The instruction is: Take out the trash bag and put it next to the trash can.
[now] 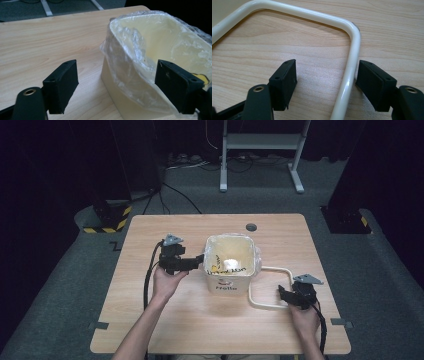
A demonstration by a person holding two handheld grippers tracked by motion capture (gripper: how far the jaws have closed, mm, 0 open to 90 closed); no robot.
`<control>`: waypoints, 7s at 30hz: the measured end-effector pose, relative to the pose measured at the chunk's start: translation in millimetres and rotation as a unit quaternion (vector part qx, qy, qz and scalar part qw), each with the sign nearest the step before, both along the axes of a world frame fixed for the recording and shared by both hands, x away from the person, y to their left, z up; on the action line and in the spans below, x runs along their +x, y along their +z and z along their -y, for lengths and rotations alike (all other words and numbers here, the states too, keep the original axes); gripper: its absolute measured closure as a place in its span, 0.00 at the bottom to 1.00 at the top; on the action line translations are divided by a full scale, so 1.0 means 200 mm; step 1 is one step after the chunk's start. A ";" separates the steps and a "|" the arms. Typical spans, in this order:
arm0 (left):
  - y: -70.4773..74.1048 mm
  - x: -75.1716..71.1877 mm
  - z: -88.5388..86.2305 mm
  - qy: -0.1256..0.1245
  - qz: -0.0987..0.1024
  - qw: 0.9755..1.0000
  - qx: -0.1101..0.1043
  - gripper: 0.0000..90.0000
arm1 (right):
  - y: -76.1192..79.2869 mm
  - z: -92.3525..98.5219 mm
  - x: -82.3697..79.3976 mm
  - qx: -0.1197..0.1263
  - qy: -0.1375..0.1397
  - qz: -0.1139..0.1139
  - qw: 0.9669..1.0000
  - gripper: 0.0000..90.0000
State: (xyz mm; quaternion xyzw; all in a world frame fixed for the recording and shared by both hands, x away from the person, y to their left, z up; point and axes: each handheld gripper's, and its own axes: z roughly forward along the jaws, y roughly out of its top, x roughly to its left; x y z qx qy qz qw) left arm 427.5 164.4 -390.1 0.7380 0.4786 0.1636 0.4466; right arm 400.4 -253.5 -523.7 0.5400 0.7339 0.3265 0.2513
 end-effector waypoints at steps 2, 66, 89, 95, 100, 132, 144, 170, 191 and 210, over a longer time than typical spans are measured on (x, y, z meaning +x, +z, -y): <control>0.02 0.01 0.02 -0.005 0.003 1.000 0.006 0.24 | 0.00 0.00 0.00 -0.001 -0.001 0.000 1.000 0.34; 0.09 0.20 0.28 -0.065 0.031 0.996 0.053 1.00 | 0.05 0.02 0.01 0.023 0.009 -0.008 1.000 0.40; 0.07 0.20 0.33 -0.092 0.015 0.995 0.021 1.00 | 0.57 -0.23 0.13 0.124 0.137 0.028 0.982 0.69; 0.06 0.20 0.35 -0.096 0.015 0.995 0.023 1.00 | 0.65 -0.29 0.16 0.131 0.147 0.030 0.980 0.70; 0.06 0.20 0.36 -0.098 0.013 0.995 0.021 0.99 | 0.69 -0.35 0.20 0.127 0.157 0.021 0.979 0.70; 0.04 0.18 0.37 -0.109 0.010 0.994 0.002 0.99 | 0.73 -0.51 0.25 0.060 0.174 0.001 0.983 1.00; 0.03 0.18 0.40 -0.148 0.005 0.989 -0.004 0.91 | 0.75 -0.59 0.28 0.093 0.206 -0.013 0.974 1.00; 0.01 0.16 0.49 -0.182 0.011 0.982 0.044 0.60 | 0.79 -0.70 0.28 0.126 0.245 -0.008 0.961 1.00; 0.01 0.15 0.53 -0.180 0.012 0.979 0.094 0.99 | 0.76 -0.62 0.27 0.131 0.206 0.008 0.970 0.73; 0.05 0.15 0.50 -0.168 0.011 0.983 0.074 0.99 | 0.71 -0.36 0.16 0.144 0.149 0.062 0.976 0.45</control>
